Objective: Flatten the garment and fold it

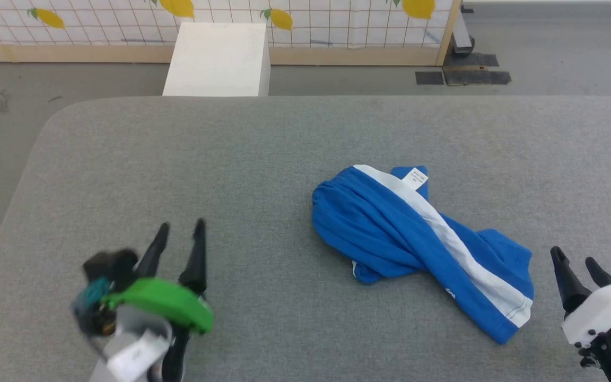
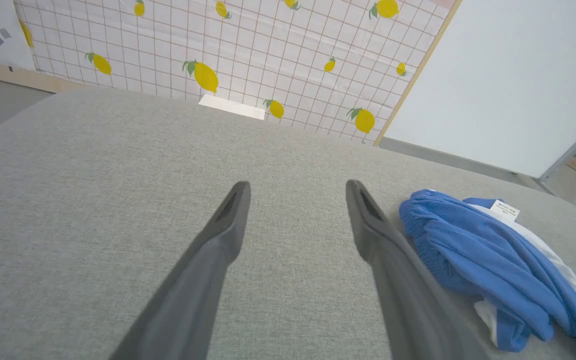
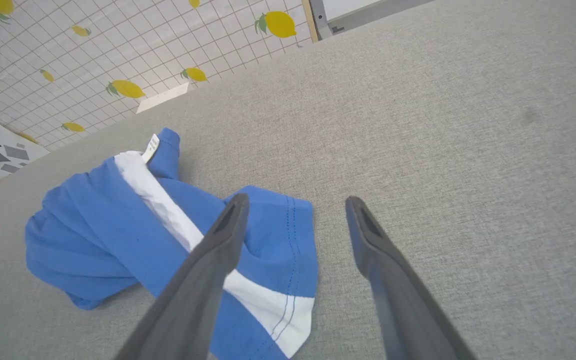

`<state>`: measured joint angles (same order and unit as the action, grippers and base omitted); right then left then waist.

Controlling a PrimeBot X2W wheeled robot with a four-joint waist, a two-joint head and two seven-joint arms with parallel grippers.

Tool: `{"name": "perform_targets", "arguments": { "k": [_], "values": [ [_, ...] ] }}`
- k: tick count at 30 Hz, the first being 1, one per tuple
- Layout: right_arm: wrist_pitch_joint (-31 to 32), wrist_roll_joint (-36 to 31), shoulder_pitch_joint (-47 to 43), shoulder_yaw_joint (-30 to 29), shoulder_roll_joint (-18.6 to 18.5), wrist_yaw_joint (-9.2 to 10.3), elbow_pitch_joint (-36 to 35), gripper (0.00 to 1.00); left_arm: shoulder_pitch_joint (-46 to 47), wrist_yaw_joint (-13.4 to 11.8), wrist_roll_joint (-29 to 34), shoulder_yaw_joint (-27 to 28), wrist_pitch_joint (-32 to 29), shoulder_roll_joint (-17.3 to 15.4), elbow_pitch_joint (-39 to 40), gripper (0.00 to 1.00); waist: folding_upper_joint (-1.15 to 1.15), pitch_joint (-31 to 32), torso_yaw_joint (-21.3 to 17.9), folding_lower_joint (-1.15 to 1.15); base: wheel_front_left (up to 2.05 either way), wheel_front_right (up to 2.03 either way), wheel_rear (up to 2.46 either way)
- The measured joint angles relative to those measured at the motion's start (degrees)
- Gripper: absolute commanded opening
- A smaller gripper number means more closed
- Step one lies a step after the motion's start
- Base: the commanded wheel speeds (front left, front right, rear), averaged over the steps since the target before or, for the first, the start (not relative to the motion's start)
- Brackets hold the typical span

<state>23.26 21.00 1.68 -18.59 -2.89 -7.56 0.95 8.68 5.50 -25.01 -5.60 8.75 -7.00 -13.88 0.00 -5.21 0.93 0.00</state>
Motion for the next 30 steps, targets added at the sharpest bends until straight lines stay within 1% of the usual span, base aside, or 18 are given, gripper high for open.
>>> {"name": "perform_targets", "arguments": {
  "k": [3, 6, 8, 14, 15, 18, 20, 30],
  "values": [
    [0.5, -0.4, 0.7, 1.0, 0.0, 0.00, -0.4, 1.00, 4.7, 0.1, -1.0, -2.0, -5.5, 0.3, -1.2, 1.00, 0.00, -0.8, -0.4, 0.00, 0.00, 0.00, 0.00],
    [1.0, -0.7, 2.0, 2.5, 0.0, 0.00, -0.6, 1.00, 11.9, 0.0, -1.9, -4.5, -13.5, 1.1, -3.4, 1.00, 0.00, -1.7, -1.2, 0.00, 0.00, 0.00, 0.00],
    [1.2, -0.8, 2.8, 3.7, 0.0, 0.00, -0.8, 1.00, 17.2, 0.0, -1.7, -6.8, -20.3, 1.3, -5.8, 1.00, 0.00, -2.4, -2.0, 0.00, 0.00, 0.00, 0.00],
    [1.4, -0.8, 4.2, 6.0, 0.0, 0.00, -0.9, 1.00, 31.3, -0.1, -0.6, -12.4, -37.2, 2.0, -13.0, 1.00, 0.00, -5.3, -4.4, 0.00, 0.00, 0.00, 0.00],
    [0.8, -0.3, 5.0, 7.0, 0.0, 0.00, -0.2, 1.00, 37.0, -0.5, 0.5, -14.2, -43.4, 2.0, -16.1, 1.00, 0.00, -7.0, -6.0, 0.00, 0.00, 0.00, 0.00],
    [-0.4, 0.6, 5.5, 8.0, 0.0, 0.00, 1.1, 1.00, 41.4, -0.5, 2.0, -15.7, -46.6, 1.7, -18.4, 1.00, 0.00, -8.6, -7.9, 0.00, 0.00, 0.00, 0.00],
    [-1.3, 0.9, 5.7, 8.7, 0.0, 0.00, 2.2, 1.00, 43.6, -0.5, 2.7, -16.7, -47.6, 1.6, -19.8, 1.00, 0.00, -9.8, -9.3, 0.00, 0.00, 0.00, 0.00],
    [-5.0, 3.1, 6.7, 11.5, 0.0, 0.00, 5.8, 1.00, 48.0, 0.0, 6.2, -20.4, -49.7, -0.7, -26.0, 1.00, 0.00, -15.0, -15.9, 0.01, 0.00, 0.00, 0.00]
  ]
}}
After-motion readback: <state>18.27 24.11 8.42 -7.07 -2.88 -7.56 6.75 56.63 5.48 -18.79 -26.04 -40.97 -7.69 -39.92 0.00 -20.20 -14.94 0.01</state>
